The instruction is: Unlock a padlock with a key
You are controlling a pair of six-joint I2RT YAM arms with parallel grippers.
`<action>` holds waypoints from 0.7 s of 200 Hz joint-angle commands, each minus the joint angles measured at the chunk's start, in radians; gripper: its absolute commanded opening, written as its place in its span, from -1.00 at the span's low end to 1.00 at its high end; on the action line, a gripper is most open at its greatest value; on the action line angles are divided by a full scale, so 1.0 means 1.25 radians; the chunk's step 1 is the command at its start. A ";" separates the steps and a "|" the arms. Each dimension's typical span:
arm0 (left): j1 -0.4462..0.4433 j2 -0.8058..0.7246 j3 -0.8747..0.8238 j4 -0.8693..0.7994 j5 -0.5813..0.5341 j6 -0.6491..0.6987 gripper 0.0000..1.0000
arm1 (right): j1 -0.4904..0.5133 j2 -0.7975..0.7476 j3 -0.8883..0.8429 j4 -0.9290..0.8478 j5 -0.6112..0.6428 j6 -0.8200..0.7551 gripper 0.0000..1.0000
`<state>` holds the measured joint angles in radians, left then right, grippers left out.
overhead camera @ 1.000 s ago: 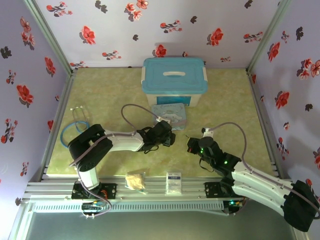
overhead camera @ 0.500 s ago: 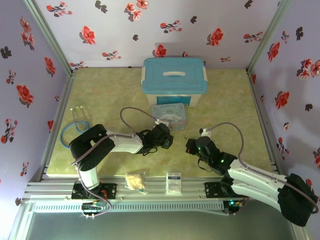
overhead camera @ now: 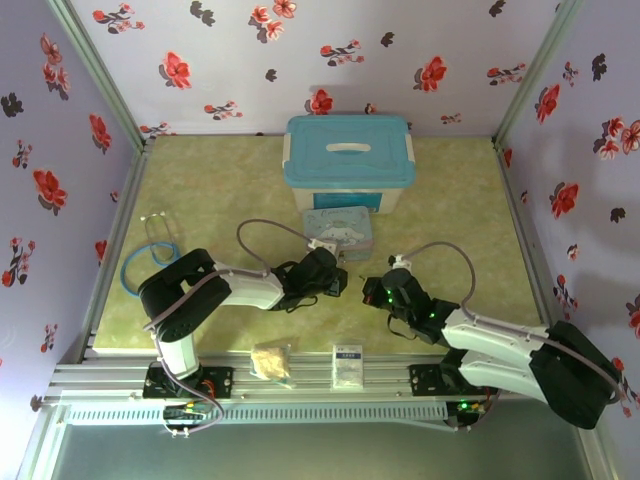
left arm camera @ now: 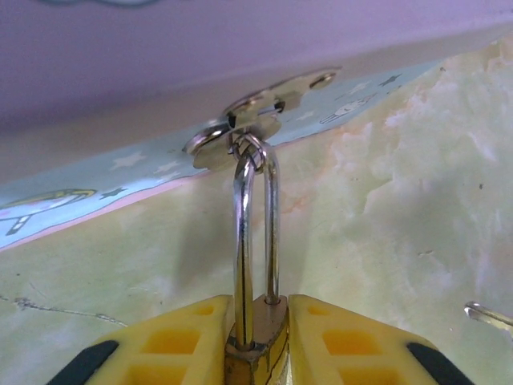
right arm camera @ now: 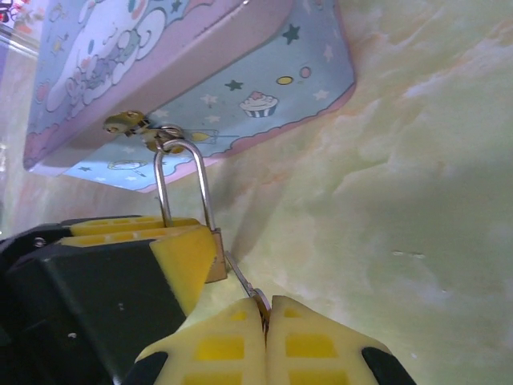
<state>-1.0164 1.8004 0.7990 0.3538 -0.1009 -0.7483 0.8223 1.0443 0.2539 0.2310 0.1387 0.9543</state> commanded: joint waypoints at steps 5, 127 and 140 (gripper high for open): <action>0.014 -0.014 -0.039 0.070 0.006 -0.053 -0.63 | -0.004 0.020 -0.009 0.074 -0.012 0.043 -1.00; 0.030 0.010 -0.194 0.444 0.018 -0.368 -1.00 | 0.061 0.057 -0.088 0.199 0.048 0.294 -1.00; 0.030 0.026 -0.210 0.497 0.019 -0.403 -1.00 | 0.075 0.053 -0.088 0.201 0.064 0.305 -1.00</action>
<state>-0.9897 1.8008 0.5709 0.8127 -0.0666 -1.1179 0.8829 1.1324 0.1532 0.4454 0.1360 1.2434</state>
